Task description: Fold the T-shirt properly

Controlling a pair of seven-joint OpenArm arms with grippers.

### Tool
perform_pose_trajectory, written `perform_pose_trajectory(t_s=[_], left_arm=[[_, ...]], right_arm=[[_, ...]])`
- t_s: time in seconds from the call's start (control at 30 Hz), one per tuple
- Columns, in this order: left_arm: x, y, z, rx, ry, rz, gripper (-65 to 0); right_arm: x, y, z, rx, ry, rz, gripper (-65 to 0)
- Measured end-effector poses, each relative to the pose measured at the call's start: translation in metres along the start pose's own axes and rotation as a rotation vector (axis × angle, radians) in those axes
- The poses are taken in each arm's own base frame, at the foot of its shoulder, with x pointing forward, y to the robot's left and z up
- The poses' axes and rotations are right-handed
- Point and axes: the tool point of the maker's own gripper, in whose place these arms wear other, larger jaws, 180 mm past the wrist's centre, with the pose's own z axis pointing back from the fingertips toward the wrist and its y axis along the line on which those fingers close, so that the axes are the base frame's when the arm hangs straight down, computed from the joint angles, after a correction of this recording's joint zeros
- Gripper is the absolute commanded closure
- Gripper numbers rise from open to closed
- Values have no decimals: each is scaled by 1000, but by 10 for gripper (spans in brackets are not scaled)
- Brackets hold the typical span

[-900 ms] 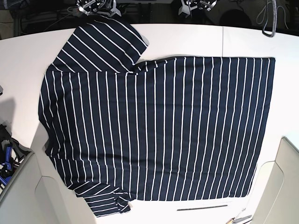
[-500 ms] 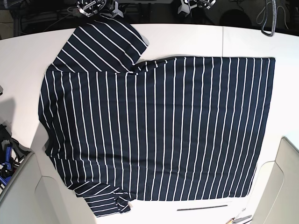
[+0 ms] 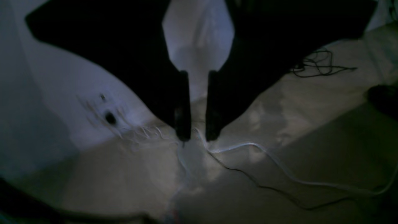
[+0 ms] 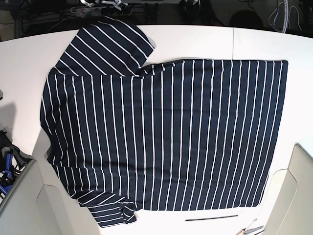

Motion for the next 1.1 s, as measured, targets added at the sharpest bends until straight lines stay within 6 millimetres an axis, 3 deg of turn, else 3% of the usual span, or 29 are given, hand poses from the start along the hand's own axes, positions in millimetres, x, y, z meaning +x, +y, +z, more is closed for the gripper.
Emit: perform_pose_trajectory(t_s=[0.13, 0.3, 0.53, 0.7, 0.9, 1.1], left_arm=[[-6, -11, 5, -62, -46, -10, -95], [-16, -11, 16, -58, -103, -37, -95], [-38, -29, 24, -103, -114, -15, -95], [-38, -30, 36, -104, -174, 45, -95], [-32, 0, 59, -57, -252, 177, -95], [-25, 8, 89, -131, -334, 271, -95]], right_arm=[[-10, 20, 1, 71, -10, -48, -278], [-32, 20, 14, 71, 16, -82, -278], [-58, 11, 40, 49, 0, -105, -278], [-80, 23, 59, 86, 44, -124, -278], [-83, 32, 84, 84, -11, -100, -278], [-51, 39, 124, 99, -141, -96, -278]])
